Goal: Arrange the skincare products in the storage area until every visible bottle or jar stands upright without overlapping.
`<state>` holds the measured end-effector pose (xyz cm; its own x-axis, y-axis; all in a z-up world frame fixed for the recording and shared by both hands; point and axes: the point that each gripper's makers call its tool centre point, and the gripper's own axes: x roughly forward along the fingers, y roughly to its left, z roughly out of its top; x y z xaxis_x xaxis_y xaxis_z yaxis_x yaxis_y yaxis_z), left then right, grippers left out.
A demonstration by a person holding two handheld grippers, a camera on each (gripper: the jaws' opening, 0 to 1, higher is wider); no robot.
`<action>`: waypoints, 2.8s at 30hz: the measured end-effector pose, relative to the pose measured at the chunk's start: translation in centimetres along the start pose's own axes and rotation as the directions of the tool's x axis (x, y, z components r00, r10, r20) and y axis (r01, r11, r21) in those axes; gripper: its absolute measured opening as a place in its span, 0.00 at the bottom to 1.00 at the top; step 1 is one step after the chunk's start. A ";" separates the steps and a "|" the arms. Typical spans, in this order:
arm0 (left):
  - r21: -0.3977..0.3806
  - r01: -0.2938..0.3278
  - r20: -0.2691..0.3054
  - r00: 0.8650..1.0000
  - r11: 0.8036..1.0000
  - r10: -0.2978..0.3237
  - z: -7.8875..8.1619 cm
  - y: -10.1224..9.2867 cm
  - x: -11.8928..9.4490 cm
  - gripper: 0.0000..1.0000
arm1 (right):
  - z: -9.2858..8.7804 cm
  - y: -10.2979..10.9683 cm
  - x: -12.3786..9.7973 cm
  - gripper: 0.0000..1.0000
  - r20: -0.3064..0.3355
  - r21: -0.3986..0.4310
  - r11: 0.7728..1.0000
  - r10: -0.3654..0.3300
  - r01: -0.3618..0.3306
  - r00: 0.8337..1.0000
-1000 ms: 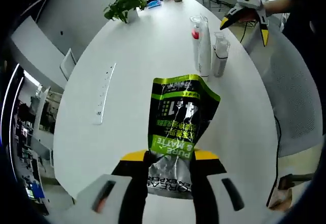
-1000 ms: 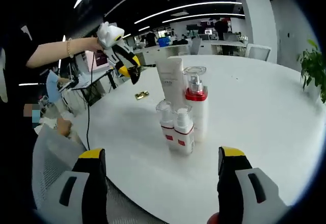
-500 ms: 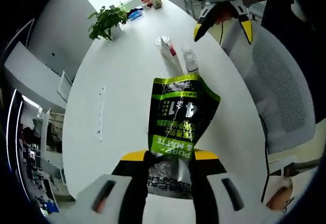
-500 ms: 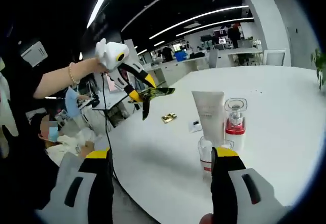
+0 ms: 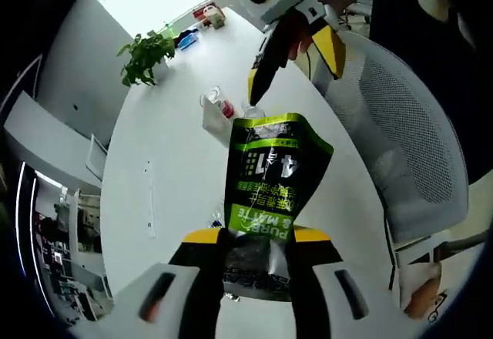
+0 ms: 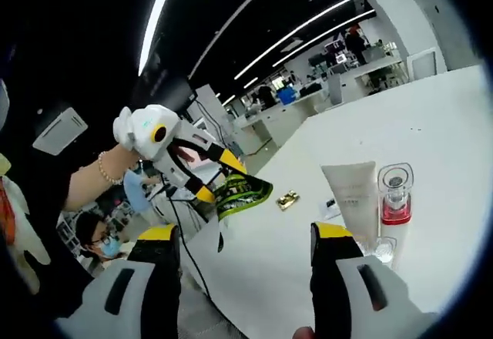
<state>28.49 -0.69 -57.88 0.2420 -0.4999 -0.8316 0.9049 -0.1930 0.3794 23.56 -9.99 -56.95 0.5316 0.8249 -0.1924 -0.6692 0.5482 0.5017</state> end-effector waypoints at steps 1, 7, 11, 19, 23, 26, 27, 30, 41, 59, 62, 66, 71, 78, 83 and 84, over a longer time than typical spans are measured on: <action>0.017 -0.004 0.005 1.000 1.000 0.004 0.4 -0.1 -0.1 0.33 | 0.0 0.1 0.1 0.68 0.000 0.006 1.000 0.005 -0.005 1.000; 0.077 -0.007 0.027 1.000 0.997 0.005 2.6 -1.0 -0.3 0.33 | 0.1 1.0 0.5 0.63 0.004 0.068 0.996 0.054 -0.054 0.999; 0.104 -0.007 0.047 0.999 0.995 0.002 3.7 -1.4 -0.4 0.33 | 0.2 1.7 0.8 0.54 0.029 0.161 0.982 0.095 -0.099 0.995; 0.122 0.004 0.068 0.998 0.993 -0.013 5.1 -2.4 -0.3 0.33 | 0.9 2.4 1.1 0.18 0.083 0.260 0.954 0.133 -0.150 0.988; 0.093 0.005 0.082 0.997 0.996 -0.013 5.2 -2.6 -0.3 0.34 | 0.8 2.0 0.9 0.13 0.089 0.289 0.949 0.104 -0.126 0.991; 0.088 0.005 0.085 0.996 0.996 -0.012 5.1 -2.8 -0.2 0.35 | 0.7 1.9 0.8 0.09 0.095 0.317 0.940 0.098 -0.124 0.991; 0.083 0.002 0.087 0.996 0.997 -0.009 5.2 -2.8 -0.2 0.36 | 0.7 1.9 0.8 0.07 0.095 0.320 0.941 0.089 -0.115 0.991; 0.068 -0.013 0.100 0.995 0.998 0.006 5.4 -2.8 -0.1 0.40 | 1.2 1.9 0.5 0.01 0.136 0.334 0.934 0.083 -0.124 0.987; -0.229 -0.140 0.219 0.957 0.963 0.191 5.8 -0.2 -1.3 0.51 | 1.7 0.7 -0.5 0.01 0.210 0.360 0.928 0.016 -0.093 0.978; -0.920 0.065 0.298 0.757 0.386 0.581 1.9 -1.1 -3.3 0.60 | 4.3 0.4 -1.4 0.01 0.378 0.353 0.928 -0.027 -0.117 0.926; -0.935 0.151 0.329 0.706 0.321 0.627 2.4 -1.3 -3.5 0.59 | 4.9 0.9 -1.3 0.01 0.405 0.364 0.920 -0.016 -0.146 0.914; -0.934 0.247 0.358 0.660 0.259 0.661 2.9 -1.6 -3.5 0.61 | 5.8 1.5 -1.4 0.01 0.448 0.378 0.907 -0.004 -0.185 0.894; -0.914 0.356 0.382 0.600 0.193 0.703 3.2 -1.9 -3.6 0.62 | 6.9 2.4 -1.7 0.01 0.497 0.392 0.887 0.018 -0.243 0.868; -0.857 0.486 0.441 0.519 0.172 0.732 5.7 -2.2 -3.8 0.54 | 7.6 4.1 -1.5 0.01 0.547 0.423 0.846 0.046 -0.324 0.836; -0.824 0.538 0.476 0.480 0.181 0.737 7.4 -2.2 -3.9 0.40 | 7.4 4.6 -1.0 0.01 0.566 0.457 0.814 0.045 -0.359 0.823; -0.817 0.542 0.488 0.472 0.195 0.734 7.8 -2.2 -4.0 0.34 | 7.3 4.7 -1.0 0.01 0.571 0.463 0.808 0.042 -0.364 0.820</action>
<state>22.76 -4.86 -52.24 0.6074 -0.7900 0.0839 0.5937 0.3812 -0.7087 23.72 -9.27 -48.21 0.7042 0.6208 0.3444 -0.4936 0.0794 0.8661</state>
